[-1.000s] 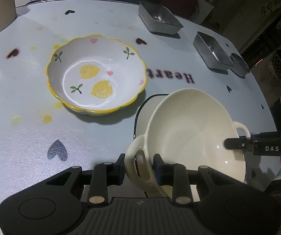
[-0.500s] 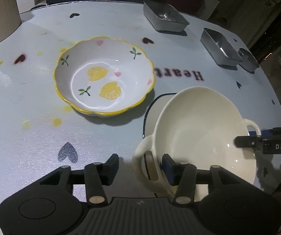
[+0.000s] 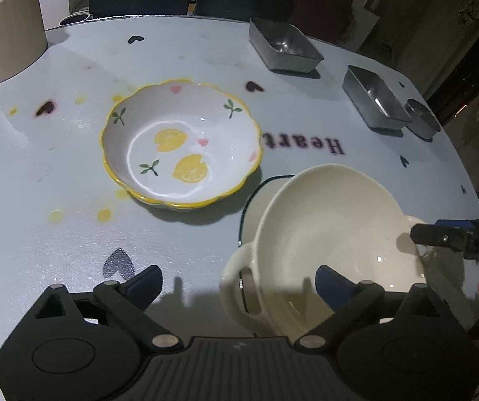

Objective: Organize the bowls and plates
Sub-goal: 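Lower the cream bowl onto the white plate and open both grippers, then move both grippers to the rim of the yellow-rimmed lemon bowl, then close the left gripper on the lemon bowl rim while the right gripper grips it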

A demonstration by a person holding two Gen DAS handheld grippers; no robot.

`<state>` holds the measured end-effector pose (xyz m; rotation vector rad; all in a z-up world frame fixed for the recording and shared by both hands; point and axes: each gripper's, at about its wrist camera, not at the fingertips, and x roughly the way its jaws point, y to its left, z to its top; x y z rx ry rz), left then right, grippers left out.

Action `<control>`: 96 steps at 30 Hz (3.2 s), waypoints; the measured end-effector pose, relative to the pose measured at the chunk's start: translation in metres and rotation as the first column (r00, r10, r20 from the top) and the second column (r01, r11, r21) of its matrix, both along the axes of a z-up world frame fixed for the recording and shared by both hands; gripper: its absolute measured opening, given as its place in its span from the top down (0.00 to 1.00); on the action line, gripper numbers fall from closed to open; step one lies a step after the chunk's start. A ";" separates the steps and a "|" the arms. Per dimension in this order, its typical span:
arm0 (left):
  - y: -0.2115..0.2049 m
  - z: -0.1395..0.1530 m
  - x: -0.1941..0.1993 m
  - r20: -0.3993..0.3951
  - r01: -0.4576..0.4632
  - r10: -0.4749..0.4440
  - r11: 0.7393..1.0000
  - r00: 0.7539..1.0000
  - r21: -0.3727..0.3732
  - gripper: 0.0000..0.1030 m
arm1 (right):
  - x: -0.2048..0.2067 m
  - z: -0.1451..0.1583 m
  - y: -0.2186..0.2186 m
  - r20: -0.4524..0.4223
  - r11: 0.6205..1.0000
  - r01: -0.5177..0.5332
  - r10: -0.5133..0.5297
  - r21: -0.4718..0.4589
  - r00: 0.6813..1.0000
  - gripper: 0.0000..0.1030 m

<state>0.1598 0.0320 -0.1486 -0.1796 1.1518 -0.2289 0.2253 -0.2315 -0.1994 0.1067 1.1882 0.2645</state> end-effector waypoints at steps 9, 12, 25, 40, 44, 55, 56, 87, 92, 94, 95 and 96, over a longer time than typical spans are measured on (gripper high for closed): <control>0.001 0.030 -0.013 0.080 -0.054 0.058 0.997 0.995 -0.056 0.00 | -0.008 0.023 0.000 0.085 0.999 -0.041 0.040 0.007 0.996 0.00; 0.003 0.043 -0.017 0.127 -0.066 0.074 0.996 0.989 -0.062 0.00 | -0.011 0.032 0.004 0.118 0.998 -0.064 0.062 0.016 0.991 0.00; 0.034 0.085 -0.021 0.304 -0.221 0.240 0.971 0.922 -0.096 0.00 | -0.005 0.083 0.016 0.346 0.995 -0.035 0.000 0.095 0.938 0.00; 0.060 0.064 0.023 0.263 -0.334 0.342 0.940 0.902 -0.075 0.35 | 0.052 0.087 0.081 0.303 0.982 -0.035 -0.024 0.188 0.953 0.16; 0.062 0.048 0.037 0.229 -0.355 0.360 0.933 0.904 -0.064 0.39 | 0.068 0.076 0.100 0.258 0.976 -0.043 -0.014 0.213 0.966 0.41; 0.075 0.009 0.067 0.148 -0.395 0.389 0.919 0.909 0.010 0.52 | 0.093 0.033 0.129 0.126 0.981 -0.074 0.052 0.179 0.991 0.73; 0.077 0.006 0.068 0.136 -0.394 0.389 0.919 0.911 0.010 0.54 | 0.095 0.029 0.130 0.117 0.981 -0.091 0.072 0.171 0.991 0.73; 0.077 -0.043 0.088 0.051 -0.306 0.305 0.952 0.951 0.009 0.83 | 0.114 -0.030 0.165 0.024 0.983 -0.167 0.165 0.079 0.986 0.87; 0.085 -0.044 0.085 0.033 -0.348 0.350 0.936 0.936 -0.044 0.90 | 0.113 -0.031 0.162 0.046 0.980 -0.178 0.174 0.089 0.984 0.88; 0.086 -0.044 0.082 0.030 -0.354 0.356 0.934 0.934 -0.046 0.91 | 0.108 -0.030 0.161 0.066 0.980 -0.185 0.180 0.080 0.981 0.88; 0.086 -0.043 0.082 0.028 -0.358 0.359 0.933 0.933 -0.043 0.91 | 0.107 -0.029 0.161 0.070 0.979 -0.187 0.182 0.077 0.981 0.88; 0.086 -0.043 0.082 0.021 -0.362 0.363 0.931 0.931 -0.041 0.91 | 0.106 -0.029 0.160 0.071 0.979 -0.187 0.181 0.081 0.981 0.88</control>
